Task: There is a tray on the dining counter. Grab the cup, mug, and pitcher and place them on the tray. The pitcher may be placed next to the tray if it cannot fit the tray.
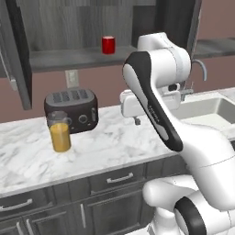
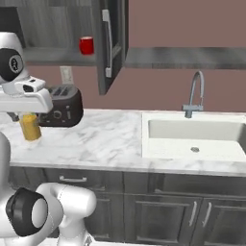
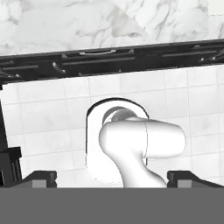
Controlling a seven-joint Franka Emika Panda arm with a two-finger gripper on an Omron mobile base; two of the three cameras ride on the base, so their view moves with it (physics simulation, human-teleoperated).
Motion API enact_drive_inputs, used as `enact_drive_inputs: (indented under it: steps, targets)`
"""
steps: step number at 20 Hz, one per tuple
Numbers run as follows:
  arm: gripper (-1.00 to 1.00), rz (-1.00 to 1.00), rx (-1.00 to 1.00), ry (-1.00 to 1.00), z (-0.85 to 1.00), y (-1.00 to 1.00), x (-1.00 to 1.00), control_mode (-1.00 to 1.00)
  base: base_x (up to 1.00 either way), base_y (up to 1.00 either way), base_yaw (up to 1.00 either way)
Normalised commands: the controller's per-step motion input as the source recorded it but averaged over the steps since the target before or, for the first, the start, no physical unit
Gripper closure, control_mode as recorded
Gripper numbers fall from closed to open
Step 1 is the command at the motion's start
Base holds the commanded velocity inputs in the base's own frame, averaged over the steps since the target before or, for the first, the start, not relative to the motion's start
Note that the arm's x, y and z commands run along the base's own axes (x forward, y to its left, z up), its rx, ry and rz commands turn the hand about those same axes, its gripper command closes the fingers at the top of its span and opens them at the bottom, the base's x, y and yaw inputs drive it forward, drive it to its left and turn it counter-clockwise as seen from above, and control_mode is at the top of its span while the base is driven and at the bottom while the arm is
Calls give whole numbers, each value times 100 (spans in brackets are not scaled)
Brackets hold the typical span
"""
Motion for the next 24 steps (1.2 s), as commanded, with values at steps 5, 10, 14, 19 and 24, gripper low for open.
enact_drive_inputs:
  steps: [5, 10, 14, 19, 24]
  targets:
    - [-100, 0, 0, 0, 0, 0, 0, 100, 82, -1, 5]
    - [-100, 0, 0, 0, 0, 0, 0, 100, 81, -1, 4]
    - [-100, 0, 0, 0, 0, 0, 3, -100, 42, 0, 2]
    - [-100, 0, 0, -5, 13, 7, -2, -100, 0, 0, 0]
    - [-100, 0, 0, -17, 45, 3, 4, -100, 0, 0, 0]
